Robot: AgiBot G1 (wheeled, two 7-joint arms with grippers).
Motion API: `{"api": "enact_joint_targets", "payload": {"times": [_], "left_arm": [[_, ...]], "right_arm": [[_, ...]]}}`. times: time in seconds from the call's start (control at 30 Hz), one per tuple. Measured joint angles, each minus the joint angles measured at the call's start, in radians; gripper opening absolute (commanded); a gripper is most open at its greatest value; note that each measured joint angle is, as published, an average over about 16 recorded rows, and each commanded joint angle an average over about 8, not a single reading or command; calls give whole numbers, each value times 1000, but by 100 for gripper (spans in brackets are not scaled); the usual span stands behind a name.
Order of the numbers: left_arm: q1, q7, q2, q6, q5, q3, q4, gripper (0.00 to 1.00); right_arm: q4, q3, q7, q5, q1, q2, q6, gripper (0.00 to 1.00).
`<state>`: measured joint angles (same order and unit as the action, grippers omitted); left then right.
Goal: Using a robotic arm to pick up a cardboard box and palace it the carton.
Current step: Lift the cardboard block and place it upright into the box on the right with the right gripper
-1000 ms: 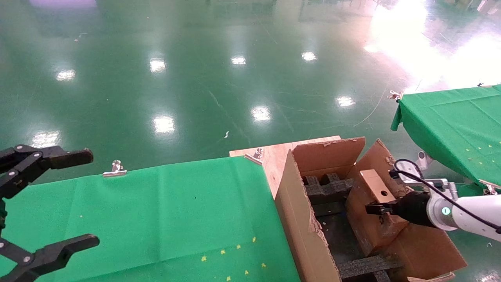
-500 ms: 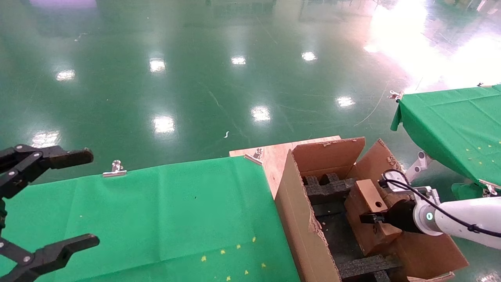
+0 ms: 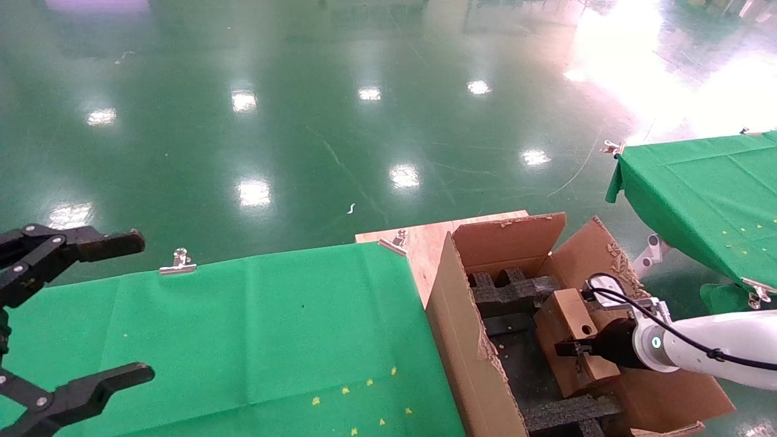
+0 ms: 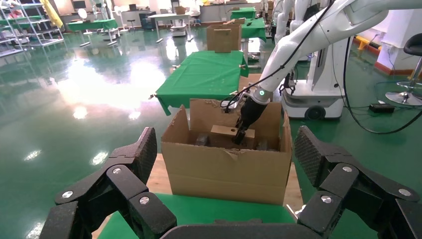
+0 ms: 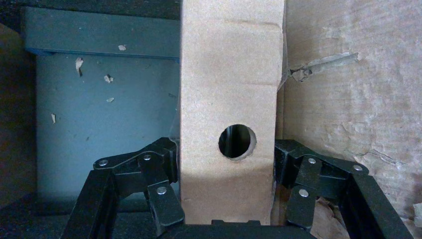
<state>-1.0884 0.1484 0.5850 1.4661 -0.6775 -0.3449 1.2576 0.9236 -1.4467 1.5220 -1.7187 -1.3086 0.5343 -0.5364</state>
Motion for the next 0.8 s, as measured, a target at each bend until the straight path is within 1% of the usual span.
{"api": "enact_joint_targets", "payload": {"times": [0.03,0.8], "left_arm": [[0,0,0,0,0,0,0,100],[0,0,0,0,0,0,0,100]], "right_arm": [[-1,0,-1,1,0,1,0,100],[28,4,2,-13,-24,-17,-12,100]]}}
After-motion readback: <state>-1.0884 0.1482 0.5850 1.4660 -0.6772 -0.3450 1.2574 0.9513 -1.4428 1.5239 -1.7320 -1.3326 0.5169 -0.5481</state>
